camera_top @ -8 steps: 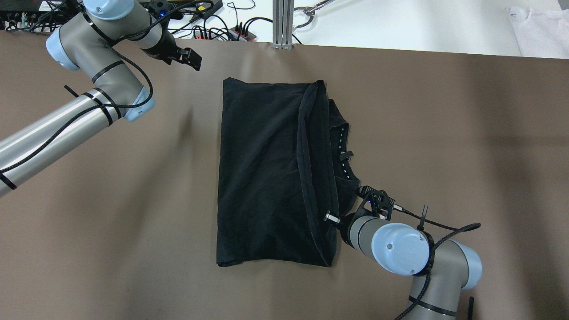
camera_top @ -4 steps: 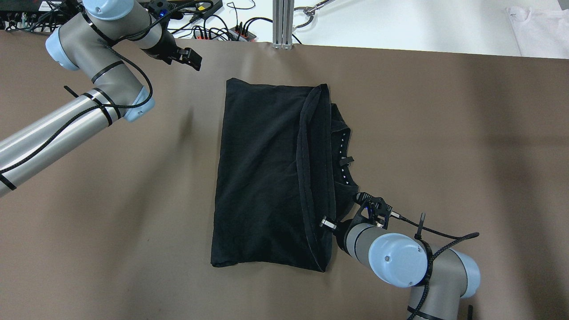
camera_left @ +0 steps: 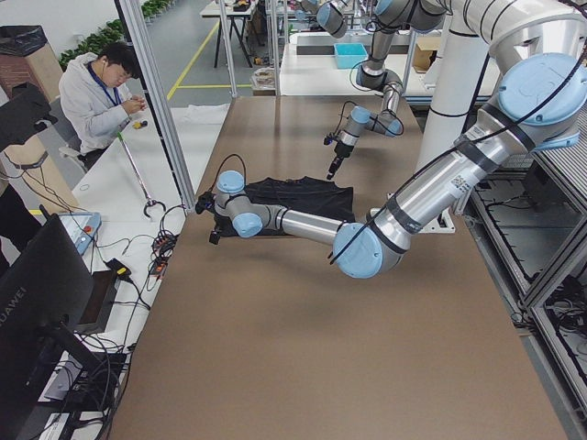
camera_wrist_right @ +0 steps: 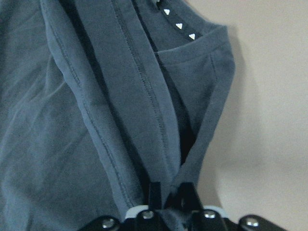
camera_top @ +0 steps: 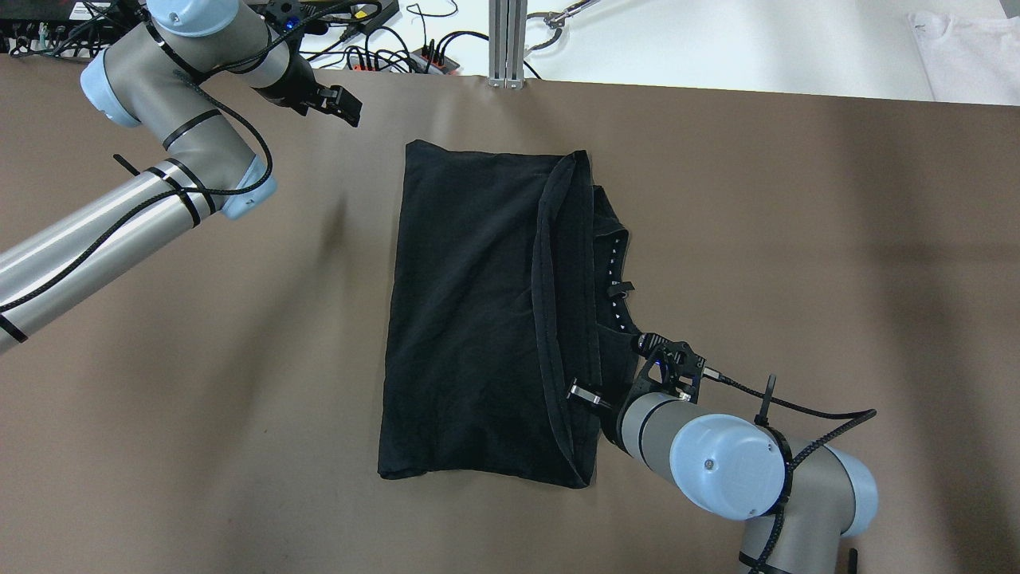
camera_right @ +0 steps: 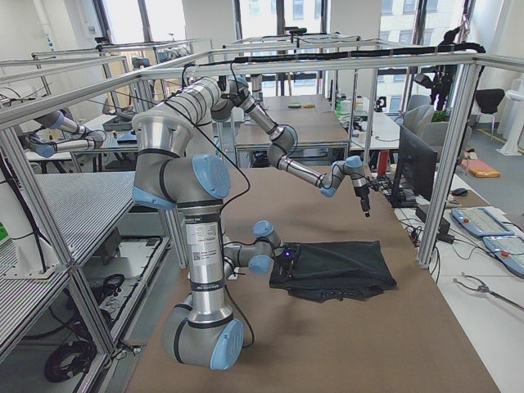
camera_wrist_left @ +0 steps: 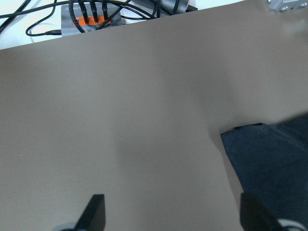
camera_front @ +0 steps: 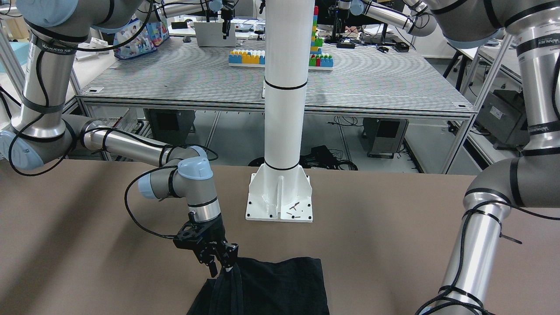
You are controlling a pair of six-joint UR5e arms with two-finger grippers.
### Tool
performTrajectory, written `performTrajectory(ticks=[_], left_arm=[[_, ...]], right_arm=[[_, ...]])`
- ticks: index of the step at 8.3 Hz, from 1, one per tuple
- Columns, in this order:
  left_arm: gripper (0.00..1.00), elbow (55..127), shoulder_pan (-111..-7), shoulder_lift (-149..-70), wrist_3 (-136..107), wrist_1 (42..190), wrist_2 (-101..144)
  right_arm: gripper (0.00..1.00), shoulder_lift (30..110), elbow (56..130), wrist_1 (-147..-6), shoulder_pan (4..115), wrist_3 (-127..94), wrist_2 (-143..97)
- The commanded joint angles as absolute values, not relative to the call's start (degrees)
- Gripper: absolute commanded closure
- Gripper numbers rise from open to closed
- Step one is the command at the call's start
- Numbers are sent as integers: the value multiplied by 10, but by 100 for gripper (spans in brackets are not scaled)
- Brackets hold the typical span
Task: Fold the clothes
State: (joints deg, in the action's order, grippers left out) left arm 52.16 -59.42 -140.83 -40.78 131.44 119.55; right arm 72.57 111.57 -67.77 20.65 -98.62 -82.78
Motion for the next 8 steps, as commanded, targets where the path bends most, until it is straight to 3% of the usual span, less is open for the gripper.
performTrajectory(ticks=[1,4,8], left_arm=[[0,522,-594,-1404,-408,1316,1195],[0,523,-594,-1404,-408,1317,1195],[0,557,-590,-1375,-409,1316,1195]], right_arm=[[6,715,1146,-734,202,-944,-829],[11,645,1129,-881,172,-868,-820],[23,635,1119,-995,119,-675,-750]])
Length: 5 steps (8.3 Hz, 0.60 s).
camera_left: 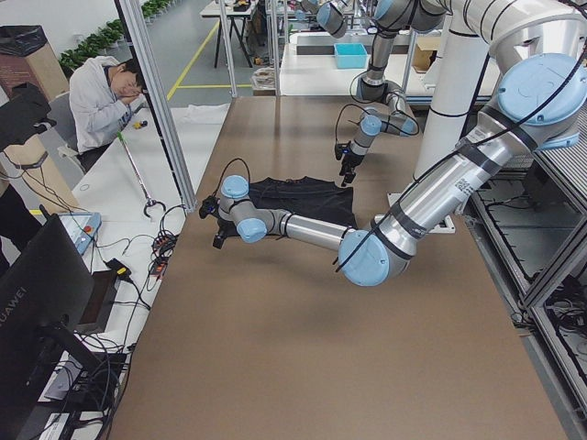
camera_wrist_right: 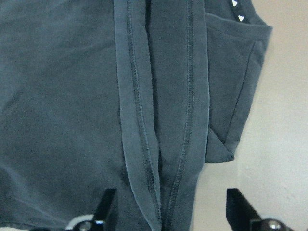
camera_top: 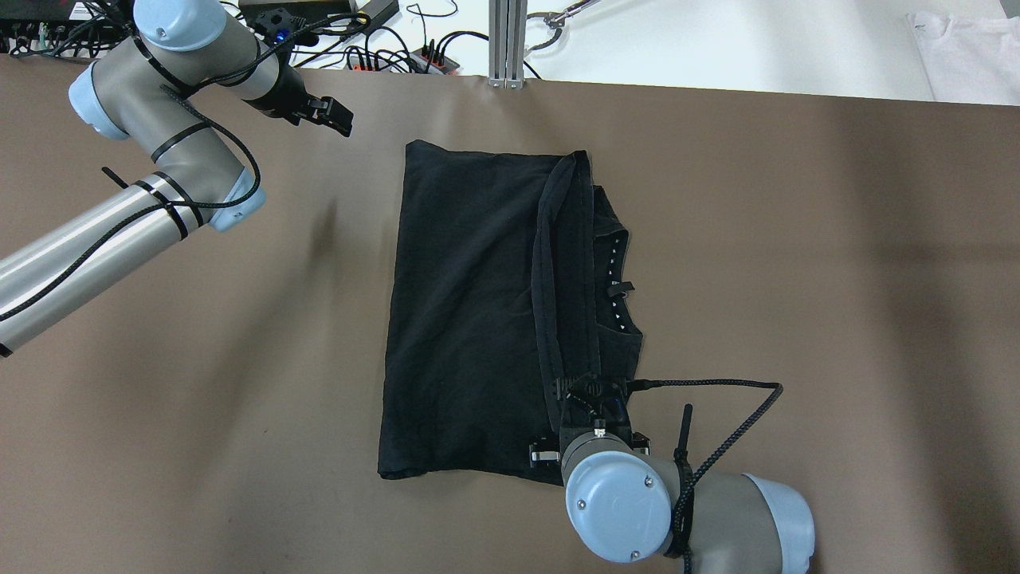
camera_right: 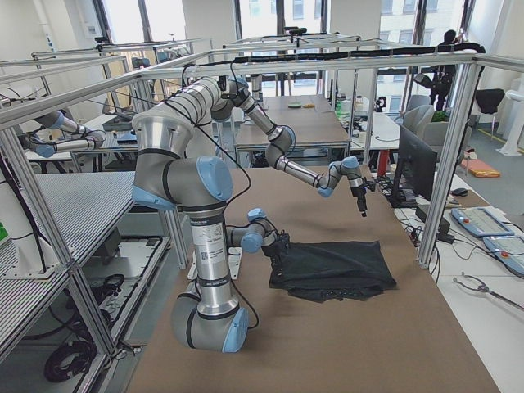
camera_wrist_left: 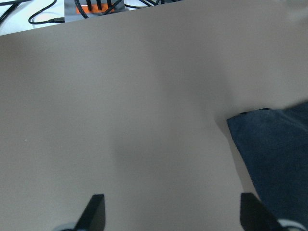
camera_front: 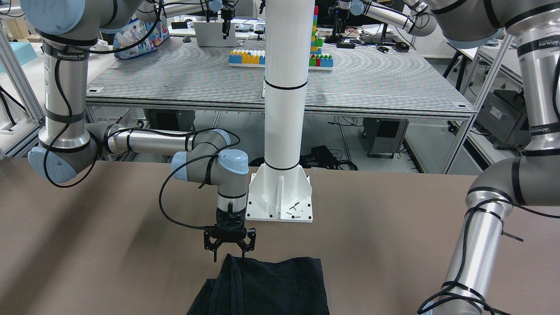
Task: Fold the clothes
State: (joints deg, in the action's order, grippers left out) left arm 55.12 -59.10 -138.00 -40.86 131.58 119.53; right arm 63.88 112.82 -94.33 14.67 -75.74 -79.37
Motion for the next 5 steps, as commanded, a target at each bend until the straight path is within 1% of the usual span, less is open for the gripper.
performTrajectory(ticks=[1,2,4,5], left_arm=[[0,557,-590,-1375,-409,1316,1195],[0,557,-590,-1375,-409,1316,1195],[0,557,-590,-1375,-409,1316,1195],[0,557,-589,-1375,-409,1316,1195]], right_arm=[[31,632,1105,-995,110,-667,-742],[39,621,1100,-995,106,-666,-742],[52,599,1072,-994,105,-665,-742],[55,599,1072,-993,105,-662,-742]])
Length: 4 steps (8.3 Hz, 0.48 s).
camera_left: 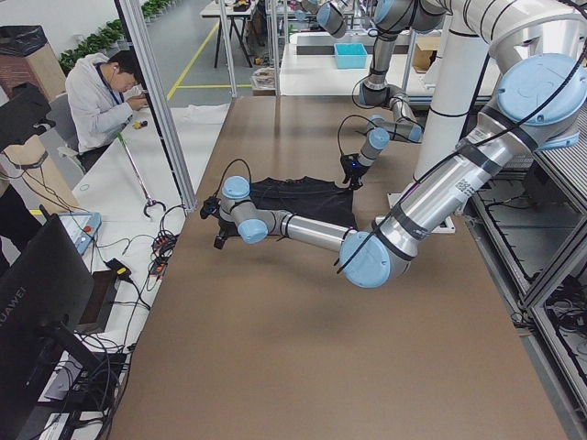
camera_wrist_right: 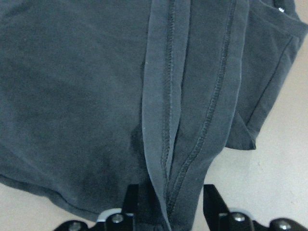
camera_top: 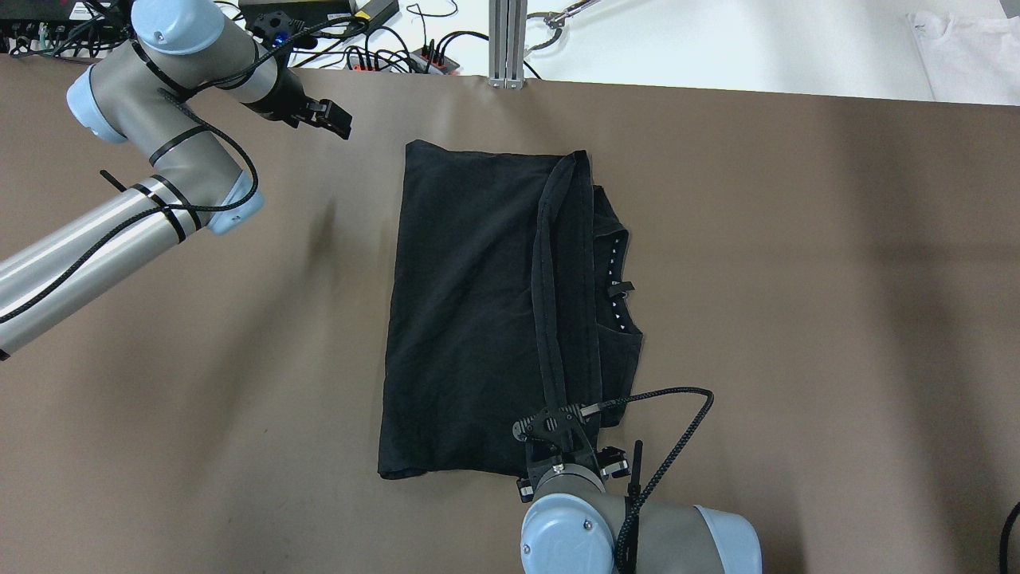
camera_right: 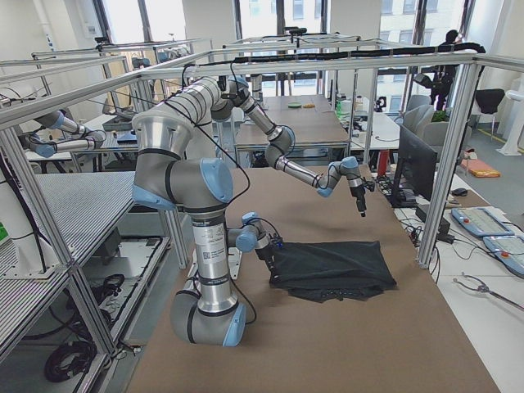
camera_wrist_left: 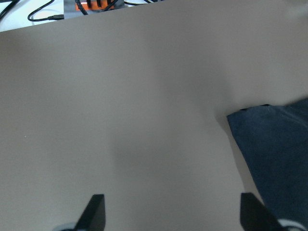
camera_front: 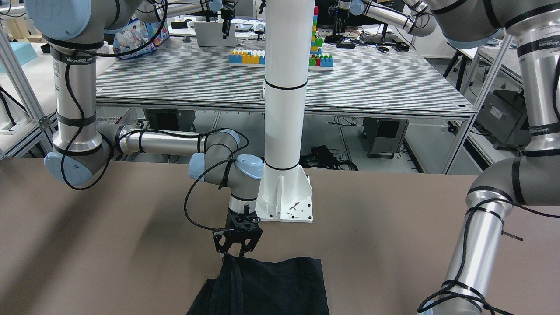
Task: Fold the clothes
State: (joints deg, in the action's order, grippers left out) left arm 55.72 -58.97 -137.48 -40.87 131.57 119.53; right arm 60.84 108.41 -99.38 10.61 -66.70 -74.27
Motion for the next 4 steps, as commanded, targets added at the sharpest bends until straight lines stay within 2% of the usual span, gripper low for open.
performTrajectory(ticks=[1,4], left_arm=[[0,556,-587,-1375,-409,1317,1195],[0,557,-587,-1374,-409,1316,1195]], right_arm=[[55,598,1072,-993,105,-653,-742],[66,594,1071,-992,110,-634,-742]])
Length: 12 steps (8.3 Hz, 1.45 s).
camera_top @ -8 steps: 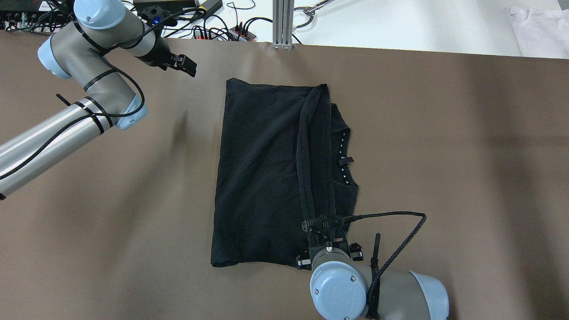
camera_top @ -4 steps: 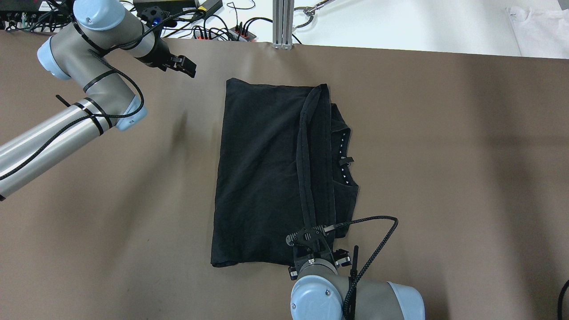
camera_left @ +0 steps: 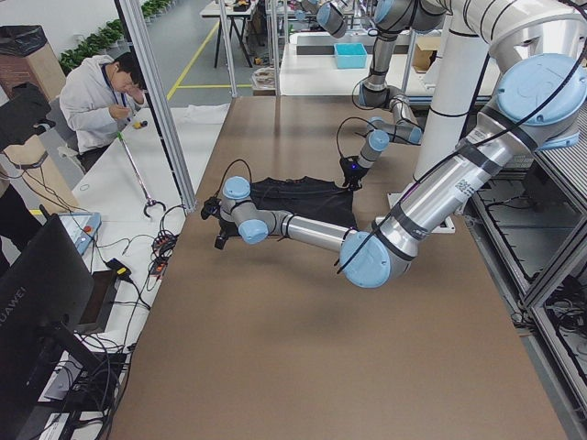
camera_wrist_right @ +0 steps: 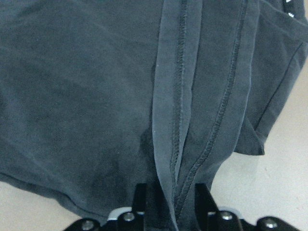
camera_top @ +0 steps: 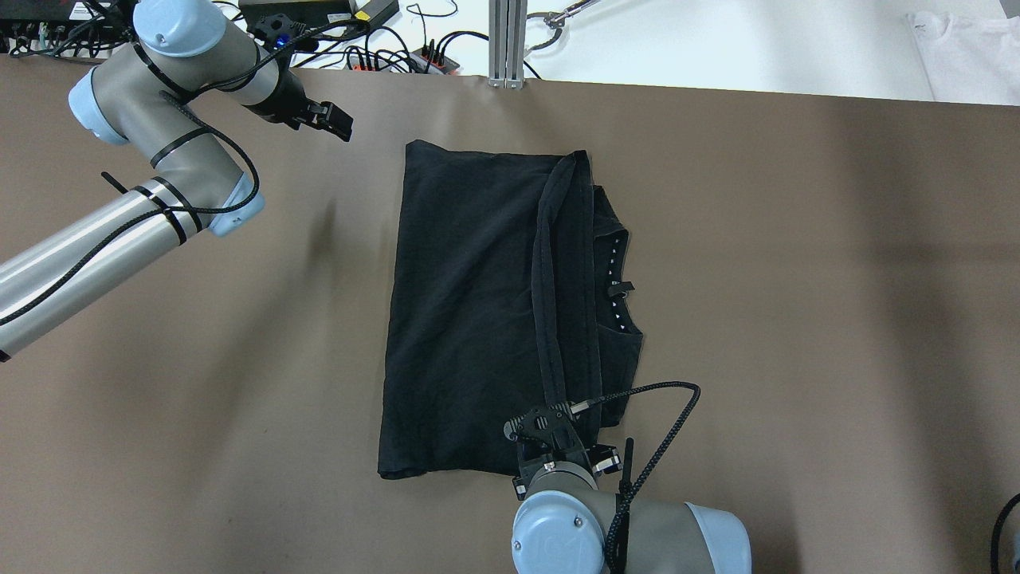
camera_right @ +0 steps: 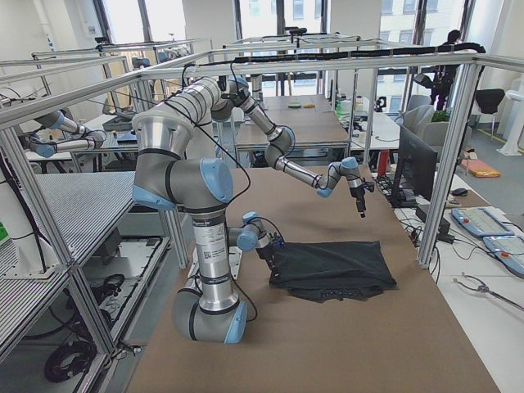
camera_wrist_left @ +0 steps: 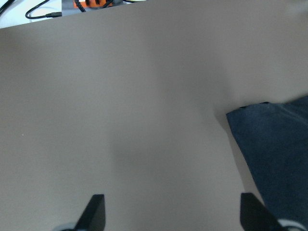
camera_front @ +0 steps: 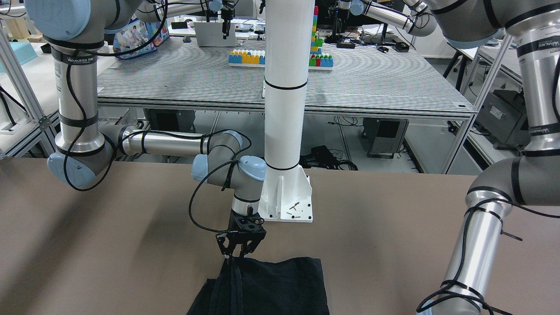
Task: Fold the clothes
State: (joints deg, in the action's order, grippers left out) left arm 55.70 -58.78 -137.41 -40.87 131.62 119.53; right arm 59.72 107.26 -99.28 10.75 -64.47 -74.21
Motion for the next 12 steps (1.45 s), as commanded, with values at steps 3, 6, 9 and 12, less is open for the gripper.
performTrajectory(ticks=[3,6,9,12], left_arm=[[0,557,-586,-1367,-406,1317,1196],[0,557,-585,-1367,-406,1317,1196],[0,557,-586,-1367,-406,1317,1196],[0,558,-586,-1367,-406,1317,1196]], right_arm=[[74,594,1071,-992,110,-634,-742],[84,594,1071,-992,112,-634,-742],[77,594,1071,-992,112,-634,-742],[67,594,1070,-992,111,-635,-742]])
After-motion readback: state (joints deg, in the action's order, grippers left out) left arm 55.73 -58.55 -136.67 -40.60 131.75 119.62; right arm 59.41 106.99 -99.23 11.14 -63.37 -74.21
